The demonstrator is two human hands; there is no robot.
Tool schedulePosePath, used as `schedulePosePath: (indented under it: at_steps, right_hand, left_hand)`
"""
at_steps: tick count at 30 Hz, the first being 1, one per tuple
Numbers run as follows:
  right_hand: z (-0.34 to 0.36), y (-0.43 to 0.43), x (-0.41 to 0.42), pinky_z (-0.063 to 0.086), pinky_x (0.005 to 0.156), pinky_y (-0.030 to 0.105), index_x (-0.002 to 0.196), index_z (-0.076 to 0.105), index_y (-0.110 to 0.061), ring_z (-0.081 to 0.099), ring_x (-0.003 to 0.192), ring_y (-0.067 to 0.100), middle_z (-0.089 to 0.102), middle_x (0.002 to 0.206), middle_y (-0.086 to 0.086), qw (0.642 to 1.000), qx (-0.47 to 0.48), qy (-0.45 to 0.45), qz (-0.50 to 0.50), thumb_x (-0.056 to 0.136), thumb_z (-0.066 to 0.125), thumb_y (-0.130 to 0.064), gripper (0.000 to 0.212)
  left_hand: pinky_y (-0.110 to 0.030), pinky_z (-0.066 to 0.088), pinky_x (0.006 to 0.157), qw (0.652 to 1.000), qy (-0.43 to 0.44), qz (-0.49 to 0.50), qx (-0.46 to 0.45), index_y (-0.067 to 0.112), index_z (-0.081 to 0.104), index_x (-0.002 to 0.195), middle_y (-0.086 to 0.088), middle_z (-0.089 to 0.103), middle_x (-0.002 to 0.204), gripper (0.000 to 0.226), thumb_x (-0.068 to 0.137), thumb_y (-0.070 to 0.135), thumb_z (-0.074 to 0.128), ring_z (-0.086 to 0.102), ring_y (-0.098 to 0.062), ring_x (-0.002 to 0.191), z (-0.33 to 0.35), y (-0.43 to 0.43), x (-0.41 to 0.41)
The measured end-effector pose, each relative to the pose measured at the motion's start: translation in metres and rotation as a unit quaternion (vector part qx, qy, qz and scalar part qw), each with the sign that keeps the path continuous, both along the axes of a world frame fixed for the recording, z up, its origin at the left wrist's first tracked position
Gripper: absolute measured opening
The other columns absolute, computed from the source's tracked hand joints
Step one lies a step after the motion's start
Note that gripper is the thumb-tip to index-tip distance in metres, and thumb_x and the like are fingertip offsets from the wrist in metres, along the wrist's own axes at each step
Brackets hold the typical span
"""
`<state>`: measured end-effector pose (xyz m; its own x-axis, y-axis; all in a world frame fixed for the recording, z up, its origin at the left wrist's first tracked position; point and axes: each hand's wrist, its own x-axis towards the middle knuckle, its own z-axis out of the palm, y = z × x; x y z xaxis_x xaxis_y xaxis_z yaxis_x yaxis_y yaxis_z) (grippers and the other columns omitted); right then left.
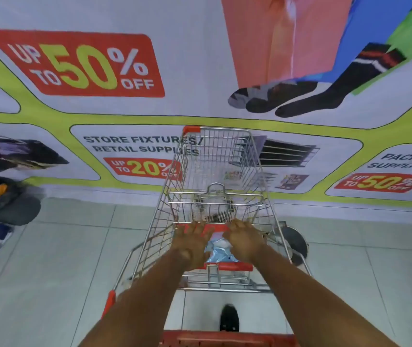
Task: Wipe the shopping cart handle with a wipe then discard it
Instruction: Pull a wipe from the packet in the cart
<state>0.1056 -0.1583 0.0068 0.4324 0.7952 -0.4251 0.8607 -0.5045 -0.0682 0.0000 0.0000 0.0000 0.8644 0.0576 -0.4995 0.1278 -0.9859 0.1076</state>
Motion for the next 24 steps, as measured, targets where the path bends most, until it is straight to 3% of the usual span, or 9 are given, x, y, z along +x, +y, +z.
schedulePosePath:
  at_steps: [5, 12, 24]
  right_hand:
    - [-0.022, 0.004, -0.001, 0.023, 0.109, 0.051, 0.104, 0.069, -0.021, 0.028, 0.132, 0.034, 0.046, 0.137, 0.011, 0.998, -0.008, -0.039, 0.05, 0.077, 0.069, -0.021, 0.027]
    - [-0.025, 0.003, -0.007, 0.039, 0.098, 0.05, 0.071, 0.073, -0.02, 0.048, 0.117, 0.036, 0.065, 0.114, 0.009, 0.998, 0.022, -0.064, 0.014, 0.064, 0.078, -0.022, 0.009]
    - [0.052, -0.006, -0.021, 0.045, 0.09, 0.045, 0.073, 0.075, -0.023, 0.056, 0.109, 0.031, 0.07, 0.108, 0.004, 0.971, 0.174, -0.13, -0.102, 0.065, 0.08, -0.021, 0.01]
  left_hand:
    - [-0.057, 0.006, 0.118, 0.999, 0.03, 0.018, -0.015, 0.027, 0.009, 0.151, -0.008, 0.004, 0.163, 0.074, 0.092, 0.053, 0.044, 0.003, -0.032, 0.148, -0.016, -0.002, 0.0]
    - [-0.054, 0.008, 0.119, 0.998, 0.036, 0.049, -0.034, 0.027, 0.008, 0.152, -0.006, 0.002, 0.164, 0.075, 0.092, 0.054, 0.044, 0.002, -0.03, 0.149, -0.013, 0.0, -0.006]
    - [-0.054, 0.023, 0.116, 0.994, -0.065, 0.056, -0.071, 0.024, 0.013, 0.151, -0.006, 0.006, 0.163, 0.071, 0.093, 0.05, 0.045, 0.012, -0.03, 0.147, 0.056, 0.007, -0.025]
